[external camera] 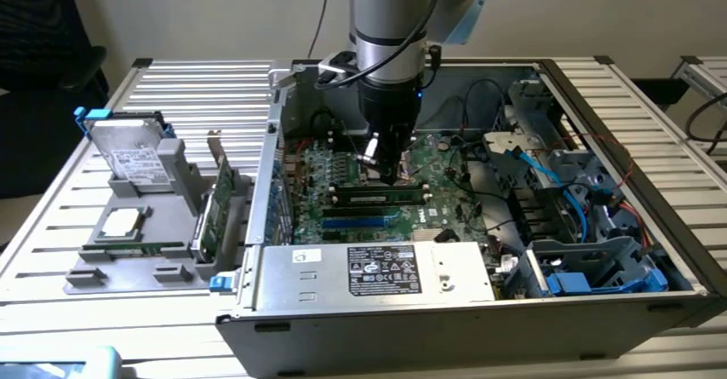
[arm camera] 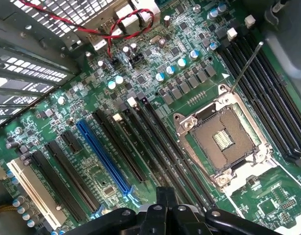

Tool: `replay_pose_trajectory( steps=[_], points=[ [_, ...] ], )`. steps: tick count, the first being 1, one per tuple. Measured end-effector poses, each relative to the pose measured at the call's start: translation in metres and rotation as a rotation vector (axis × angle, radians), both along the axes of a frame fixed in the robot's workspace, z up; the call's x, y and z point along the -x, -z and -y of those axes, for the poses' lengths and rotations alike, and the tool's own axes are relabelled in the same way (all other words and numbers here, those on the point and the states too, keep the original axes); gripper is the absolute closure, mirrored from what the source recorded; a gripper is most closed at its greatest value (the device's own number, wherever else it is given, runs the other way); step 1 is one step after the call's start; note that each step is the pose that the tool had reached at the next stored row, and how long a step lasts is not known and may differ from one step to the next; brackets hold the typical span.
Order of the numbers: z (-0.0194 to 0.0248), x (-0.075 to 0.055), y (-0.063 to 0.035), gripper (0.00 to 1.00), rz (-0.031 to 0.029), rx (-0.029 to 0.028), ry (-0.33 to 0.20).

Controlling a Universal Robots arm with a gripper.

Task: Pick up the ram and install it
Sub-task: 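Press down the ram until it locks into place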

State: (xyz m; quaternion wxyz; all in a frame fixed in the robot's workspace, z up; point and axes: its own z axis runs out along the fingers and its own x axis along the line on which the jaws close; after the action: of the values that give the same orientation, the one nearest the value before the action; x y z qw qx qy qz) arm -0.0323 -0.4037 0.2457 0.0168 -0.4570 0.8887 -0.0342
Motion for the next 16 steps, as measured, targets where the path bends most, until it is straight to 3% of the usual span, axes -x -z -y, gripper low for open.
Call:
replay_pose_trajectory(
  steps=[6,16],
  points=[
    [0.0,0.0,-0.0001,0.89,0.0011,-0.006,0.072],
    [0.0,0.0,0.0,0.89,0.0016,-0.0065,0.213]
  ],
)
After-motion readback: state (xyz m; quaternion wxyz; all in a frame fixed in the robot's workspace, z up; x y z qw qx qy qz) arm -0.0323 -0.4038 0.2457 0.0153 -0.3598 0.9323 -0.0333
